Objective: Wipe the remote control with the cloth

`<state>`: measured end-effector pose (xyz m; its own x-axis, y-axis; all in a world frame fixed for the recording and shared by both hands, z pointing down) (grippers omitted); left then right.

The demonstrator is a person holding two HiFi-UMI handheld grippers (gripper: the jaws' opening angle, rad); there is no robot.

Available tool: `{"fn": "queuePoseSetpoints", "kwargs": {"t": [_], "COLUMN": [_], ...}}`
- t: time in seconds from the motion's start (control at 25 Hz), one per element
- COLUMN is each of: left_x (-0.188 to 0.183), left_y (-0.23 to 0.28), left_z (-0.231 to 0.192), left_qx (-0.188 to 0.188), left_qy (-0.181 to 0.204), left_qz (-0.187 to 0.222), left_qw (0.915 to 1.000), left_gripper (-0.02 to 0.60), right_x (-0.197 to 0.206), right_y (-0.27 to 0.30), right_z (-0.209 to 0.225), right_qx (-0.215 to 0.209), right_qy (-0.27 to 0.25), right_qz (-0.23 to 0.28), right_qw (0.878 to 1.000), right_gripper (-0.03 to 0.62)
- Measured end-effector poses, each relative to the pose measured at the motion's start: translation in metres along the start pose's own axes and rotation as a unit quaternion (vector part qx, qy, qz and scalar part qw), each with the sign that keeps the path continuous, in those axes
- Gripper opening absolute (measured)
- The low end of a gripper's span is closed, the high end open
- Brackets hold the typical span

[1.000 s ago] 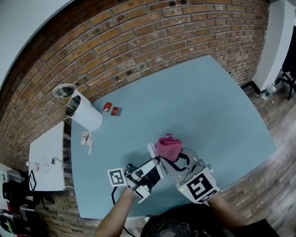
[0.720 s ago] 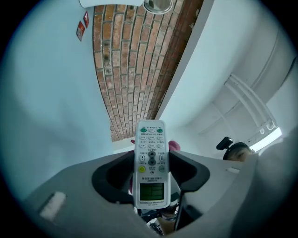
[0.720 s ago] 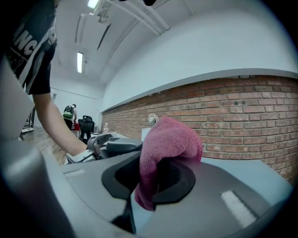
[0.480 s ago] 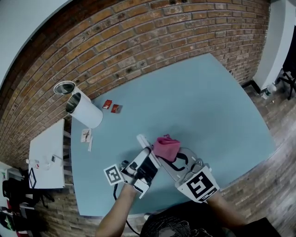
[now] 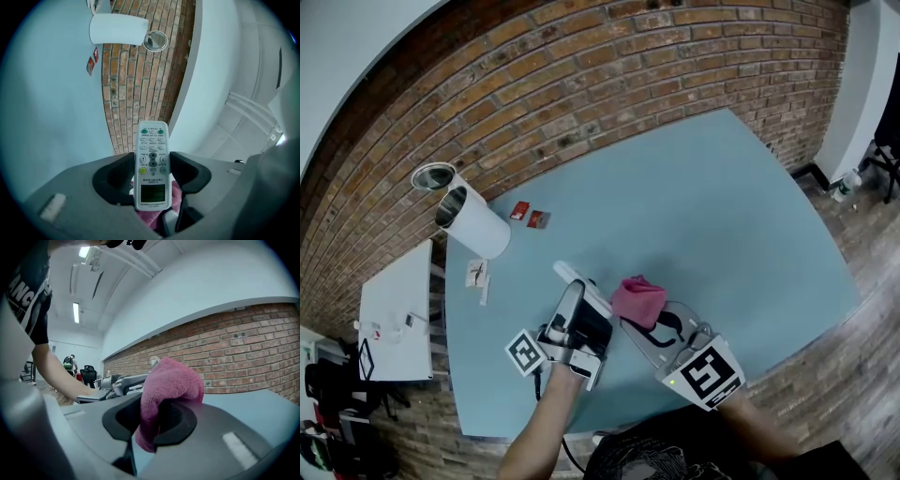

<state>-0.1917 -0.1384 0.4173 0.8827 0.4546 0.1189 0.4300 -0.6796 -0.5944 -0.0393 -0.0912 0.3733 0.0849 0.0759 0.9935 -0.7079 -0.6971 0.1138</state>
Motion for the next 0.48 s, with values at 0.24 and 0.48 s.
{"fn": "queuePoseSetpoints", "kwargs": {"t": [0.24, 0.48], "left_x": [-0.0055, -0.0051], "left_y": [-0.0011, -0.0008], "left_z": [-0.0036, -0.0065], "left_qx": [-0.021, -0.077], "left_qy": [0.011, 0.074], "left_qz": [0.034, -0.026], "left_qw": [0.9991, 0.9939], "left_gripper": [0.242, 0.242], "right_x": [0.0042, -0.0004], "right_y": [0.0005, -0.0006], "right_z": [-0.005, -0.0046], "right_qx": [-0.011, -0.014], "right_qy": [0.004, 0.021], "right_qz": [-0.005, 0.012], "right_qw": [1.0, 1.0], "right_gripper": [0.063, 0.063]}}
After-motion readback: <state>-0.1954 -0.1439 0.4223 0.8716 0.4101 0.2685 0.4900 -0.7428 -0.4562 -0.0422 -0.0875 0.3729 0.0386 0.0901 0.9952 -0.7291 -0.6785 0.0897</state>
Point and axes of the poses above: the fingertips, and each gripper's own axes: y forward along the fingers, z to its right, x out of its underside, the point moved 6 cm from there along -y, backward along the fingers, and after that the axes turned 15 degrees about x, right-handed, at the moved point
